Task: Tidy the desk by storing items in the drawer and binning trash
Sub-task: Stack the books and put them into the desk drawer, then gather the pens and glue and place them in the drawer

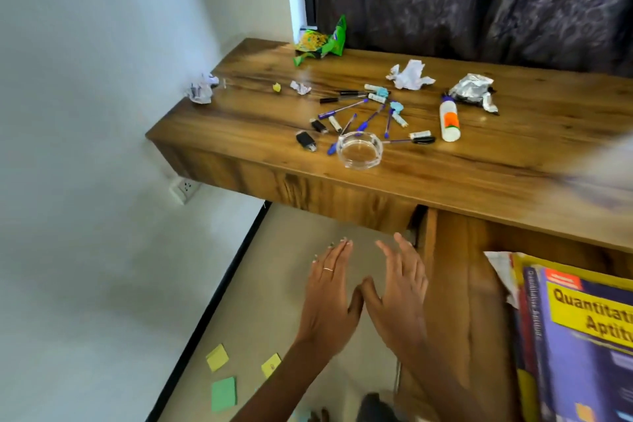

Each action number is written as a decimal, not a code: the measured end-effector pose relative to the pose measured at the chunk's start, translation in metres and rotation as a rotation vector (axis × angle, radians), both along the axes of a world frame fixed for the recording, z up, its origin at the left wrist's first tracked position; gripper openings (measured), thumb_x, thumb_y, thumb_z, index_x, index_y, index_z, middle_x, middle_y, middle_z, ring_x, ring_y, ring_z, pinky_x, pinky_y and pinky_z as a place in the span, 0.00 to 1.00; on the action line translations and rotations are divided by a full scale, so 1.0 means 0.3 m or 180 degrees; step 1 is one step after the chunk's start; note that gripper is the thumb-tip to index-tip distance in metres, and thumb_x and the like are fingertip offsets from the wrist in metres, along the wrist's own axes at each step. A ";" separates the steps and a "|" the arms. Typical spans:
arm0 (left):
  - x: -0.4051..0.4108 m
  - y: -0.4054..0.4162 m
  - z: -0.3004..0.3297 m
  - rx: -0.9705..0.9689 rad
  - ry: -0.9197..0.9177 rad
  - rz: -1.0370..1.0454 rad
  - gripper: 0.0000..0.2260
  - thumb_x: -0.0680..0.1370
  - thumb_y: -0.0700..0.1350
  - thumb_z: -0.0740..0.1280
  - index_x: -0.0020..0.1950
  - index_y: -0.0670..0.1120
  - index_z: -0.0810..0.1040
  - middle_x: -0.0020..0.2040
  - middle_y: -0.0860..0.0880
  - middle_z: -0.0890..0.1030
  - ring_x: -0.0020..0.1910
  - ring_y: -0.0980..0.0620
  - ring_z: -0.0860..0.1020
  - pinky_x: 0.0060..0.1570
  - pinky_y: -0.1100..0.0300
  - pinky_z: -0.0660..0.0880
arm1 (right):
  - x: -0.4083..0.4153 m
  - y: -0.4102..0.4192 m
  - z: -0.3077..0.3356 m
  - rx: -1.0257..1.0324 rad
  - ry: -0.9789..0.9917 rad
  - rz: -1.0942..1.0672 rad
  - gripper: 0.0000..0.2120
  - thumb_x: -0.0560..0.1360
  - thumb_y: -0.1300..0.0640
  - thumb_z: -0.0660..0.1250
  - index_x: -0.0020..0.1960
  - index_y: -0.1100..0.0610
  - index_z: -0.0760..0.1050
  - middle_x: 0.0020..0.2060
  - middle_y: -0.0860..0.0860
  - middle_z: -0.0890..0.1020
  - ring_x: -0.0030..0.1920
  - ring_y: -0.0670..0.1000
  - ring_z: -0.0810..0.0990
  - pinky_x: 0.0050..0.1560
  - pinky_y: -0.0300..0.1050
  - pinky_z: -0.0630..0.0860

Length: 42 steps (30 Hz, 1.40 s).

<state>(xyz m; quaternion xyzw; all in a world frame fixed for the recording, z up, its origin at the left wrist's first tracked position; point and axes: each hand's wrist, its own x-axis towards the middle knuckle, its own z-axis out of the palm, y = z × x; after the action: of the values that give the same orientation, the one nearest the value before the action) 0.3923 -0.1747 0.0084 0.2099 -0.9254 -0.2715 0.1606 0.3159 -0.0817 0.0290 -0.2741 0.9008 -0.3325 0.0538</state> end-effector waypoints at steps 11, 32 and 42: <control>-0.220 -0.289 0.039 0.0055 0.0431 -0.0244 0.28 0.77 0.49 0.62 0.76 0.45 0.59 0.74 0.50 0.64 0.74 0.54 0.58 0.73 0.49 0.59 | -0.184 -0.248 0.047 -0.0153 0.0180 -0.0354 0.26 0.74 0.56 0.66 0.70 0.53 0.63 0.73 0.51 0.60 0.74 0.53 0.54 0.72 0.56 0.55; -0.806 -0.783 0.107 0.0396 0.0080 -0.0782 0.27 0.77 0.46 0.65 0.74 0.51 0.61 0.70 0.56 0.68 0.68 0.62 0.62 0.64 0.67 0.60 | -0.815 -0.523 0.003 0.0162 0.0567 -0.0659 0.14 0.75 0.55 0.58 0.52 0.56 0.80 0.50 0.52 0.83 0.54 0.54 0.79 0.53 0.49 0.74; -0.914 -0.853 0.132 0.0944 0.0096 -0.1214 0.22 0.78 0.47 0.64 0.70 0.56 0.64 0.64 0.64 0.67 0.62 0.63 0.67 0.61 0.68 0.65 | -0.903 -0.539 0.055 0.1230 0.1166 0.0052 0.02 0.65 0.55 0.72 0.37 0.51 0.81 0.36 0.47 0.81 0.37 0.49 0.81 0.36 0.40 0.76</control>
<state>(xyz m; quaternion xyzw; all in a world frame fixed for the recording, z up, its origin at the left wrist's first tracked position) 0.1179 -0.4305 0.0480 0.0486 -0.8958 -0.4330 0.0877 0.0451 -0.2435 0.0454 -0.3215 0.9401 -0.0987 -0.0562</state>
